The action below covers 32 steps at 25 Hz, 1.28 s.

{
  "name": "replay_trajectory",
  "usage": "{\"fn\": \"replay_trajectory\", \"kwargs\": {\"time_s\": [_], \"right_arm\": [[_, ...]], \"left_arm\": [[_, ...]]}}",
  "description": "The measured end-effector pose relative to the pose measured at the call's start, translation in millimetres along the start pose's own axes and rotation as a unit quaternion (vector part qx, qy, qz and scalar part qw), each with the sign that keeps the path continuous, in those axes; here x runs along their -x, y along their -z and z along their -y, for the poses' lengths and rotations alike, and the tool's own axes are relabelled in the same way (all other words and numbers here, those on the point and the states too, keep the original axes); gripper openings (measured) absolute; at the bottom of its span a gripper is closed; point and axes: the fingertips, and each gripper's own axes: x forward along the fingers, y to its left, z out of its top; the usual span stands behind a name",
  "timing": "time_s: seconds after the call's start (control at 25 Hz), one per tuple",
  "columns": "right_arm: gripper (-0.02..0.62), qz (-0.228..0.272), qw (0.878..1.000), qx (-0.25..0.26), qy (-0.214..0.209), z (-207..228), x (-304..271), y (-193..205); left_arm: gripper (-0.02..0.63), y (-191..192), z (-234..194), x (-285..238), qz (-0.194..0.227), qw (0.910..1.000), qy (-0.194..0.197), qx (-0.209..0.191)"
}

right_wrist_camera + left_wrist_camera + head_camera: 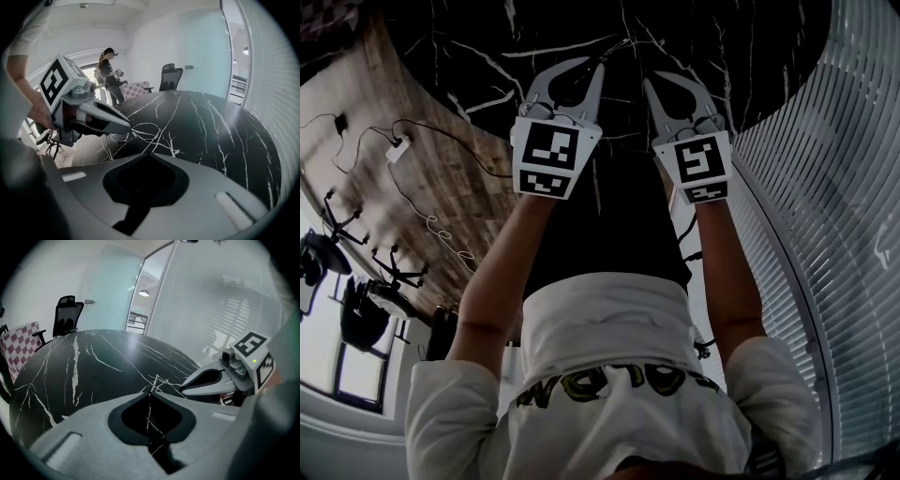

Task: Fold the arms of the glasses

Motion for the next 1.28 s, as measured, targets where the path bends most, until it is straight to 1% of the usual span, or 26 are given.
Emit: {"fn": "replay_trajectory", "kwargs": {"time_s": [0.28, 1.28], "right_arm": [[0.003, 0.005, 1.0, -0.015, -0.023, -17.0, -9.1, -6.3], [0.003, -0.001, 0.999, 0.006, -0.035, -24.6, -22.5, -15.6]], "left_arm": [[0.011, 1.7, 7.3, -2.6, -0.004, 0.9999, 0.011, 0.004], [0.011, 0.7, 9.7, -4.5, -0.015, 0.9997, 0.018, 0.008]]}}
